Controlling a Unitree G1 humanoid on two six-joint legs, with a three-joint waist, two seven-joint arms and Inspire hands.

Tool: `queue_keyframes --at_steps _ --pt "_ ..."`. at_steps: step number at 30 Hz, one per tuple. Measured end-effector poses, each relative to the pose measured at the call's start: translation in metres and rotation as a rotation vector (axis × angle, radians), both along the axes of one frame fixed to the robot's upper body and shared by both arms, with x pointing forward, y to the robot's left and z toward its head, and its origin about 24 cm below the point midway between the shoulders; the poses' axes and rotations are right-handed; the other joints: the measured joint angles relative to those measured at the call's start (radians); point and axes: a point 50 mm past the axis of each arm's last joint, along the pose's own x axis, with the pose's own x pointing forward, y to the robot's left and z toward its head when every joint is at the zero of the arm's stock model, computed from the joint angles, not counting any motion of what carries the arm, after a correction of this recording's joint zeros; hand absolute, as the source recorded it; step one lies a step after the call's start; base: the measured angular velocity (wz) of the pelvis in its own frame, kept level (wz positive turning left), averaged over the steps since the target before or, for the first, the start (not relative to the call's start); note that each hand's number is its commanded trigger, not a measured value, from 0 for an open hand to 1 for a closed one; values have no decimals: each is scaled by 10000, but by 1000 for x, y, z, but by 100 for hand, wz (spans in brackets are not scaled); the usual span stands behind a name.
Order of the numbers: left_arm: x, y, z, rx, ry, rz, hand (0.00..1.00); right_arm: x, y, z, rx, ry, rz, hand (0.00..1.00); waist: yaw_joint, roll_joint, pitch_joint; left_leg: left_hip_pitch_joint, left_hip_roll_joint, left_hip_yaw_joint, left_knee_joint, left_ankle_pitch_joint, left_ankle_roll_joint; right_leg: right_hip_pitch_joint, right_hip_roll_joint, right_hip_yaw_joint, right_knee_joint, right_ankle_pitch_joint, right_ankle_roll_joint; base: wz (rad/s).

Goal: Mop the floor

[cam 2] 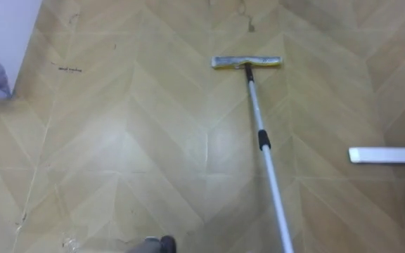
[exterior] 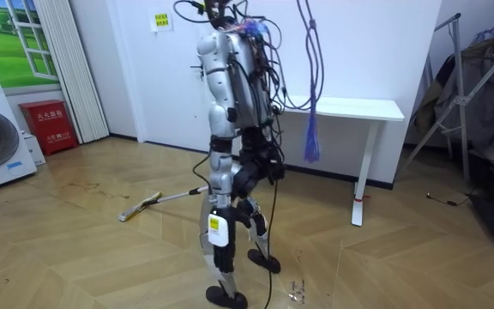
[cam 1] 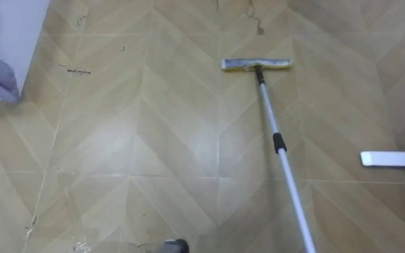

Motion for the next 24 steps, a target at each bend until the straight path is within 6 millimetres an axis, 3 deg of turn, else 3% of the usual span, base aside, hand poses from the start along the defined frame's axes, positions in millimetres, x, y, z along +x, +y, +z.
queue_keyframes --at_steps 2,3,4,5,6,7,8,9,12,13,14,15,17,19,20,22,24 --pt "5 0 1 60 -112 -185 0 15 -3 3 -241 -221 -25 100 189 -31 19 -624 197 55 995 145 -161 -386 18 16 618 -302 -123 1" --pt "6 1 1 131 -186 -132 0 29 -6 6 -297 -507 -102 100 422 -93 43 -1183 355 101 1994 495 -152 -641 47 35 1093 -487 -309 -27" --pt "9 3 2 147 -266 7 0 49 -7 11 -320 -970 -53 100 573 -172 83 -1804 420 76 3017 1224 -84 -829 31 70 1540 -664 -487 -29" --pt "10 4 2 160 -284 100 0 59 -8 13 -334 -1192 15 100 643 -239 125 -2085 424 46 3460 1674 -51 -889 26 111 1738 -726 -525 -22" --pt "8 4 2 151 -304 325 0 78 -11 19 -337 -1654 81 100 821 -359 185 -2553 424 29 4129 2408 -53 -961 37 176 2020 -826 -606 -13" --pt "12 3 2 71 -489 469 0 94 -15 26 -356 -2054 88 100 961 -383 210 -2875 456 90 4616 2683 -26 -972 178 212 2149 -898 -615 -10" --pt "13 4 2 60 -550 519 0 99 -17 28 -281 -2243 39 100 1038 -370 202 -2895 460 195 4670 2610 30 -958 201 215 2201 -932 -637 4" --pt "14 6 3 84 -655 487 0 106 -18 32 -83 -2564 -182 100 1180 -385 190 -2839 353 302 4417 2190 248 -932 255 222 2245 -985 -585 22" --pt "17 8 4 -100 -774 435 0 110 -16 32 437 -3010 -862 100 1202 -485 216 -2248 -25 668 2008 1009 145 -950 194 291 2174 -1080 -510 34" --pt "19 7 4 -165 -799 431 0 107 -17 31 473 -3021 -990 100 1202 -479 200 -2149 -69 681 1605 827 170 -954 172 290 2140 -1107 -493 39" --pt "20 7 4 -261 -841 452 0 97 -17 28 543 -2908 -1218 100 1193 -416 153 -1953 -214 782 1080 346 433 -923 104 291 2033 -1150 -359 32" --pt "21 7 4 -326 -856 465 0 89 -18 25 635 -2782 -1461 100 1096 -460 173 -1834 -368 858 846 228 620 -795 -55 291 1794 -1150 -159 27" --pt "17 7 3 -474 -718 540 0 70 -23 21 572 -2374 -1563 100 885 -409 134 -1444 -449 1000 487 34 873 -392 -110 444 1216 -1045 87 14" --pt "14 8 3 -483 -681 772 0 44 -35 19 244 -1694 -1441 100 776 -341 92 -1101 -643 1168 396 -262 1139 -157 -96 994 1153 -935 274 2" --pt "14 9 3 -457 -739 862 0 26 -43 19 -91 -1109 -1233 100 650 -242 41 -934 -783 1266 439 -492 1286 -271 -86 1325 1555 -669 458 6" --pt "19 6 4 -443 -1107 1003 0 -13 -51 17 -557 -96 -1292 100 436 88 -121 -613 -918 1194 470 -938 1490 -739 65 1928 2623 388 609 3" --pt "26 8 6 -257 -1426 970 0 -27 -47 14 -619 235 -1298 100 352 226 -140 -454 -903 1107 327 -1137 1523 -1332 287 2195 2953 712 616 -19"
